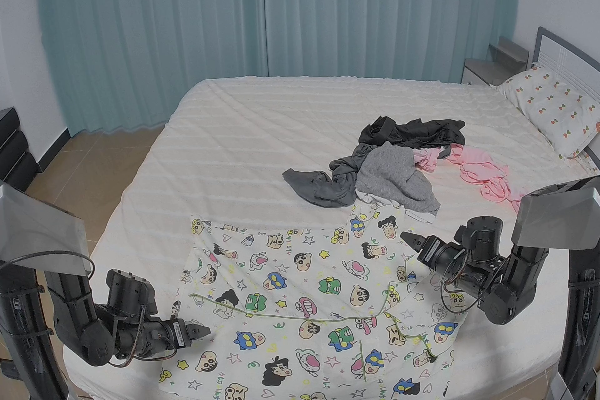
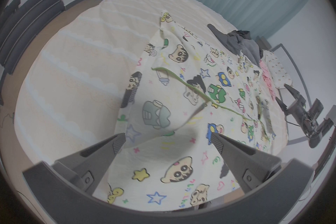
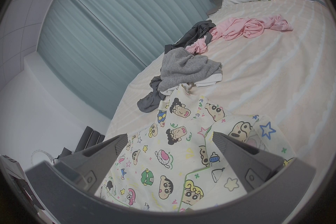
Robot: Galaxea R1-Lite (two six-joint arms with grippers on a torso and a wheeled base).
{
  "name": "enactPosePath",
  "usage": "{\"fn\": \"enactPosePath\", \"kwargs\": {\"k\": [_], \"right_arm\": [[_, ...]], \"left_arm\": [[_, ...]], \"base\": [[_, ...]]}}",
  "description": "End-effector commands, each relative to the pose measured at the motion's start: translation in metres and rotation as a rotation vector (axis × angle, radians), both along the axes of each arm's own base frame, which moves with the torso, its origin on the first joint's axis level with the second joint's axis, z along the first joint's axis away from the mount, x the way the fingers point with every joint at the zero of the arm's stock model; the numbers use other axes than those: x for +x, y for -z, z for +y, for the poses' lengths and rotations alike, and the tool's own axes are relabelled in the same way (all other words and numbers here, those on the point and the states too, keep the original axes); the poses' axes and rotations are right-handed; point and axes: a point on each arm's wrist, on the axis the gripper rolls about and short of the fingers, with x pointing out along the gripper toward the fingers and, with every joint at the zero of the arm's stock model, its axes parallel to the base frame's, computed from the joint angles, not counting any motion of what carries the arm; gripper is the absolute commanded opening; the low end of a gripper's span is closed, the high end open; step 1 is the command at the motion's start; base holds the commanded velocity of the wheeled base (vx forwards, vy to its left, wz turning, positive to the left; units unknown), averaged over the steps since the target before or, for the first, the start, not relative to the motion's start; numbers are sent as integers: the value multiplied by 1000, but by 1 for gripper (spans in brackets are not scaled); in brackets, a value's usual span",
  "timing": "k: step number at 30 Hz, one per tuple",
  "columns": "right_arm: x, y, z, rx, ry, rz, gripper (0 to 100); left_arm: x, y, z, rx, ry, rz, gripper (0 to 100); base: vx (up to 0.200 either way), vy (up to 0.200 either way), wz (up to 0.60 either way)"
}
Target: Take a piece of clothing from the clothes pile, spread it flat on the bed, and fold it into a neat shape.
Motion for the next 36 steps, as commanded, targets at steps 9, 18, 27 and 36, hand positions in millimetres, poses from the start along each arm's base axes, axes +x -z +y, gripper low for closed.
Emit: {"fn": "enactPosePath", "kwargs": {"k": [9, 18, 27, 36], "right_arm": [[0, 0, 0, 1, 0, -2, 100], [0, 0, 0, 2, 0, -4, 100], [1, -2, 0, 7, 1, -20, 100], [1, -2, 0, 7, 0, -21, 100]], "left_arm": [[4, 27, -11, 113, -63, -14, 100], [4, 34, -25, 245, -58, -52, 100], [-14, 30, -38, 262, 121, -39, 100], [-27, 20, -49, 222, 201, -78, 100]], "base": [[0, 0, 0], [0, 0, 0], [0, 0, 0], [0, 0, 0]]}}
